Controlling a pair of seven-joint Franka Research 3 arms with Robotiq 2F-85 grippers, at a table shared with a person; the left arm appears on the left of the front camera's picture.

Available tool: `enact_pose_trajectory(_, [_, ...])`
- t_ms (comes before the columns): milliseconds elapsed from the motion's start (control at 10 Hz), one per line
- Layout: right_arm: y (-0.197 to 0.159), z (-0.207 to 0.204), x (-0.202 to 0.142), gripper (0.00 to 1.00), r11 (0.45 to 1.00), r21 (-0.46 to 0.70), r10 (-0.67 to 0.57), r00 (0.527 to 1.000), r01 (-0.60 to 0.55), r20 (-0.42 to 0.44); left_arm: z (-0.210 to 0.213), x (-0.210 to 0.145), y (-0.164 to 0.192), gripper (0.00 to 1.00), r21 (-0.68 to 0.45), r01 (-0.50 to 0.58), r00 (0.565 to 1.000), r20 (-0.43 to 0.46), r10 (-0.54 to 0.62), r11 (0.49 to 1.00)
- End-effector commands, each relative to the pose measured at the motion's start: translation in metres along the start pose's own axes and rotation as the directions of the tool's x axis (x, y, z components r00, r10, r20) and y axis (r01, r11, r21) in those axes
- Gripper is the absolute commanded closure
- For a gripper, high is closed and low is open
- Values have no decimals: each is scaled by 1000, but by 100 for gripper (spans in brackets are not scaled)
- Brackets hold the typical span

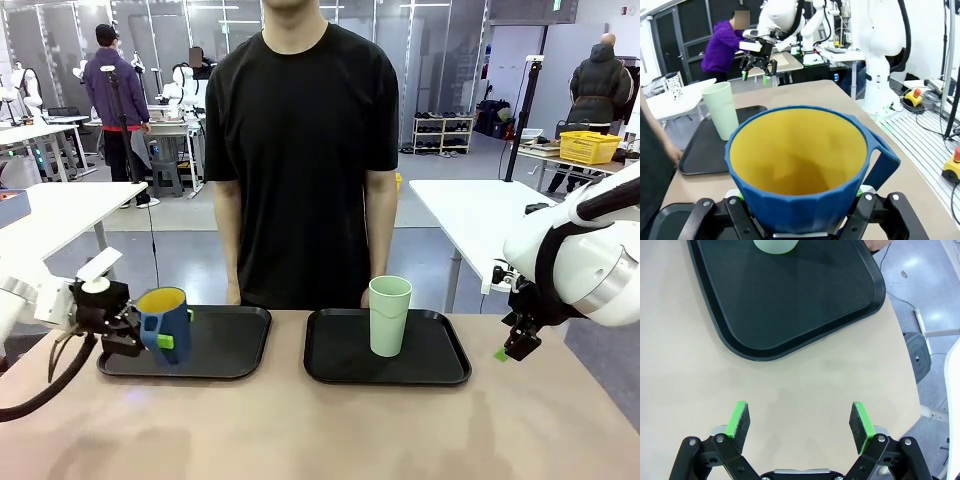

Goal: Sort and store the cups by type.
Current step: Pick up the Handle plastic cup and place it into the empty Flat Tray.

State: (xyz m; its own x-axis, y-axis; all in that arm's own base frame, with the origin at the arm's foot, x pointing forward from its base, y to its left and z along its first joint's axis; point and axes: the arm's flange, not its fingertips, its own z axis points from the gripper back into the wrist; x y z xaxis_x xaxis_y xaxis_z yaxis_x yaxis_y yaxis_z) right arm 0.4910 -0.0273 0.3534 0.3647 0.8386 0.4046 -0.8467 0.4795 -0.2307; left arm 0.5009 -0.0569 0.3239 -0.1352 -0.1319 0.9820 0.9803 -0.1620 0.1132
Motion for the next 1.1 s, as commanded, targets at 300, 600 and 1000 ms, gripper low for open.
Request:
enact_pose_trajectory(300, [-3, 0, 1, 0, 1000, 7, -2, 1000, 2, 16, 9, 5, 0, 60, 18, -9, 1000, -6, 9, 1000])
enact_pose_trajectory(600, [-3, 0, 1, 0, 1000, 7, -2, 1000, 2, 16, 9, 5, 0, 60, 18, -9, 1000, -6, 9, 1000])
enact_pose_trajectory(1000, [-3, 0, 1, 0, 1000, 7, -2, 1000, 2, 16, 30, 2, 30, 27, -11, 2, 1000, -20, -3, 1000])
